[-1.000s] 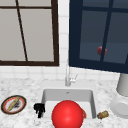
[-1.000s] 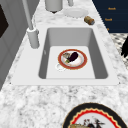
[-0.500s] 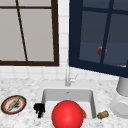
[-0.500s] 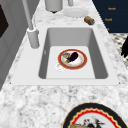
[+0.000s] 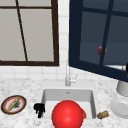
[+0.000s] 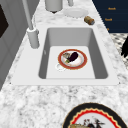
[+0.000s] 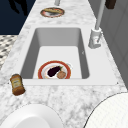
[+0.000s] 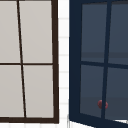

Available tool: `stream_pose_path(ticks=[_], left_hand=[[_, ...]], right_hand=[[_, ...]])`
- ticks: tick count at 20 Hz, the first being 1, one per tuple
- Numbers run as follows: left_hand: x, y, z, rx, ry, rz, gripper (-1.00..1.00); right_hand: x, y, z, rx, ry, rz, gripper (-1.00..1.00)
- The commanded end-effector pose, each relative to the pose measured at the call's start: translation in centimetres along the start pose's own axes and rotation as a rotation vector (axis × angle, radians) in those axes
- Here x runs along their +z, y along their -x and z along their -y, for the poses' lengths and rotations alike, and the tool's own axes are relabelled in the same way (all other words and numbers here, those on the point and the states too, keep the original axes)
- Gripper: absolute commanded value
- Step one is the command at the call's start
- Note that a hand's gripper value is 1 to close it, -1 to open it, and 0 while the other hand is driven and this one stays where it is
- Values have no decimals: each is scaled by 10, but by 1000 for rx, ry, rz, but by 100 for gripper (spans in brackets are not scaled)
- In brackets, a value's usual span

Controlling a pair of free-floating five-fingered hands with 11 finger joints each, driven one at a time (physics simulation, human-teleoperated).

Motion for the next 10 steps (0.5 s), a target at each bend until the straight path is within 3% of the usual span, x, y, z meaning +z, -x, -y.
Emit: stream_pose_path(ticks=[1,10], left_hand=[[0,0,0,0,0,0,0],[0,0,0,0,0,0,0]], right_hand=[[1,23,31,0,0,14,100],[27,35,62,-84,89,35,100]])
